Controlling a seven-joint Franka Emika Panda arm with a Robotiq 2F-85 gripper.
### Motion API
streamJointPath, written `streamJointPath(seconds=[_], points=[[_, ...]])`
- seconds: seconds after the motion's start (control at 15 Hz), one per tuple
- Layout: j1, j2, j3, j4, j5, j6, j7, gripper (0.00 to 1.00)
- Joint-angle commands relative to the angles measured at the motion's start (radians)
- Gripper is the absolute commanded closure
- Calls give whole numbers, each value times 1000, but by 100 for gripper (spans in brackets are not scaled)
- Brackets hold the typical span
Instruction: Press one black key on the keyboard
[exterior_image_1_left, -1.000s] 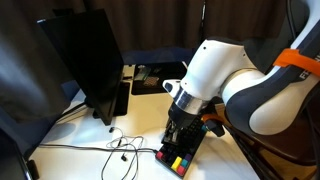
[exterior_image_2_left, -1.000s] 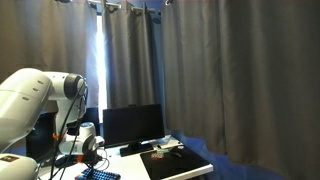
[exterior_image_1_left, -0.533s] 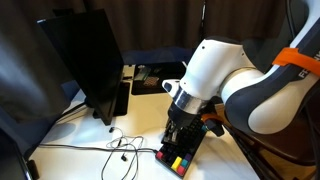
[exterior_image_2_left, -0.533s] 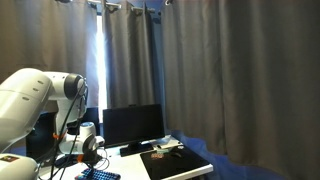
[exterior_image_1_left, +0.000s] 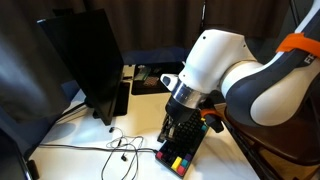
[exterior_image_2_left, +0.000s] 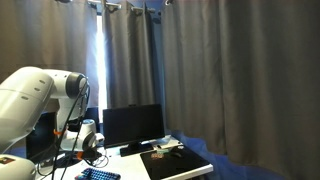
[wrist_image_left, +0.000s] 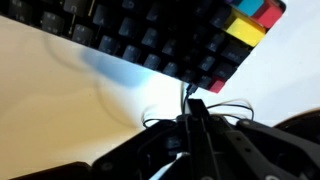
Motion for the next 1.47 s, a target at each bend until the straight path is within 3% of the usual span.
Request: streamJointPath(seconds=[0.0, 0.2, 0.53, 0.67, 1.07, 1.4], points=[[-49, -51, 40, -24, -26, -22, 16, 69], [-93, -78, 79, -33, -29, -37, -6, 49], [-271, -145, 265, -68, -7, -147, -110, 14], [-322, -181, 309, -83, 1, -204, -138, 1], [-459, -286, 426, -124, 77, -347, -262, 0], [-533, -380, 486, -156, 197, -393, -347, 0]])
